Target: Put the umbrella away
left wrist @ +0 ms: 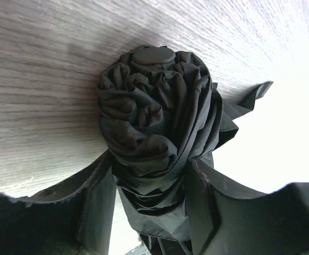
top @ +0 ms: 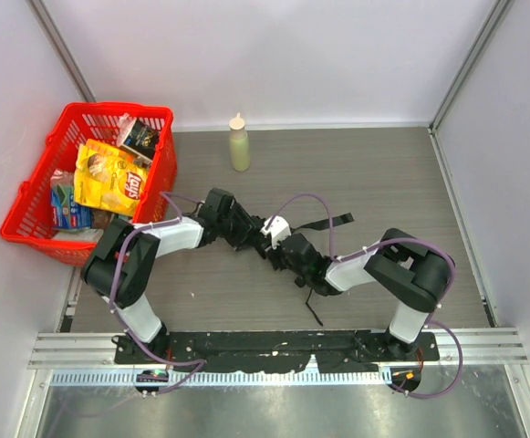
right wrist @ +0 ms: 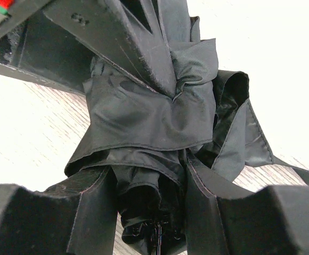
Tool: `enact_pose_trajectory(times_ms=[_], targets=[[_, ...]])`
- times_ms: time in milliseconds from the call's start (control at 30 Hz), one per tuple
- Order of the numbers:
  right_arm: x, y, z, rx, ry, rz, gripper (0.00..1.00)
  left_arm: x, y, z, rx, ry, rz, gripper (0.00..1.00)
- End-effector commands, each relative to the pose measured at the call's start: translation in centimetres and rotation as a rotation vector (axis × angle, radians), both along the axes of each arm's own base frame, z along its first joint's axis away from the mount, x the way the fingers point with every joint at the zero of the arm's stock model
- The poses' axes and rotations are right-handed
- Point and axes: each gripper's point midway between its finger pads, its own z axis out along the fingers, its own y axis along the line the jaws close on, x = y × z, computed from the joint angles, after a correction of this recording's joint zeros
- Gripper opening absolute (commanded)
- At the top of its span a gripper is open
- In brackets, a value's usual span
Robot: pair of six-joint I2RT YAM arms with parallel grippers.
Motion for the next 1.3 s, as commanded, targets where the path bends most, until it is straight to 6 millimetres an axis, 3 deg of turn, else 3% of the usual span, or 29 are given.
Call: enact_pose_trajectory(times_ms=[0, 67, 100, 267, 300, 367, 467, 533, 600, 667, 800, 967, 1033, 1267], targets=[[-2.9, 1.4, -2.9, 0.026, 0.167, 0.122, 0.01, -1.1, 3.3, -5.5, 0.200, 0.080, 0.088, 0.48], [-3.3, 1.8, -2.6, 0.094, 0.205, 0.136, 0.01, -1.4, 3.8, -6.4, 0.231, 0.072, 0.089, 0.41], [-4.4, 2.8, -2.3, 0.154, 0.259, 0.198, 0.01, -1.5, 4.2, -6.8, 0.256, 0.073, 0.091, 0.36], [-6.6, 3.7, -1.9, 0.332, 0.439, 0.257, 0.01, -2.3, 5.3, -9.2, 0.346, 0.090, 0.064, 0.02], [-6.9, 3.7, -2.1, 0.333, 0.459, 0.259, 0.01, -2.7, 5.4, -9.6, 0.359, 0.102, 0.061, 0.00], [-7.4, 3.3, -2.3, 0.338, 0.505, 0.231, 0.02, -3.1, 5.8, -10.1, 0.374, 0.114, 0.065, 0.00], [-7.8, 2.2, -3.4, 0.237, 0.630, 0.134, 0.32, -3.9, 6.3, -10.3, 0.400, 0.131, 0.078, 0.00], [-7.9, 1.4, -3.1, 0.161, 0.688, 0.070, 0.46, -4.3, 6.7, -10.4, 0.418, 0.146, 0.087, 0.00], [-7.9, 0.5, -1.8, 0.110, 0.698, 0.032, 0.62, -4.6, 6.9, -10.3, 0.426, 0.156, 0.091, 0.00], [-7.4, -0.1, 1.3, 0.113, 0.642, 0.020, 0.72, -4.7, 7.0, -10.4, 0.430, 0.163, 0.095, 0.00], [-6.9, -1.3, 6.0, 0.080, 0.529, 0.019, 0.74, -4.9, 6.8, -10.3, 0.421, 0.172, 0.094, 0.00], [-3.6, 1.2, 10.3, 0.141, 0.329, 0.065, 0.74, -5.1, 6.2, -10.1, 0.405, 0.176, 0.092, 0.00], [-1.8, 2.0, 11.0, 0.160, 0.255, 0.042, 0.74, -5.2, 6.2, -10.0, 0.405, 0.180, 0.096, 0.00], [1.7, 2.1, 8.6, 0.038, 0.122, 0.004, 0.74, -5.4, 6.2, -9.9, 0.396, 0.185, 0.100, 0.00]])
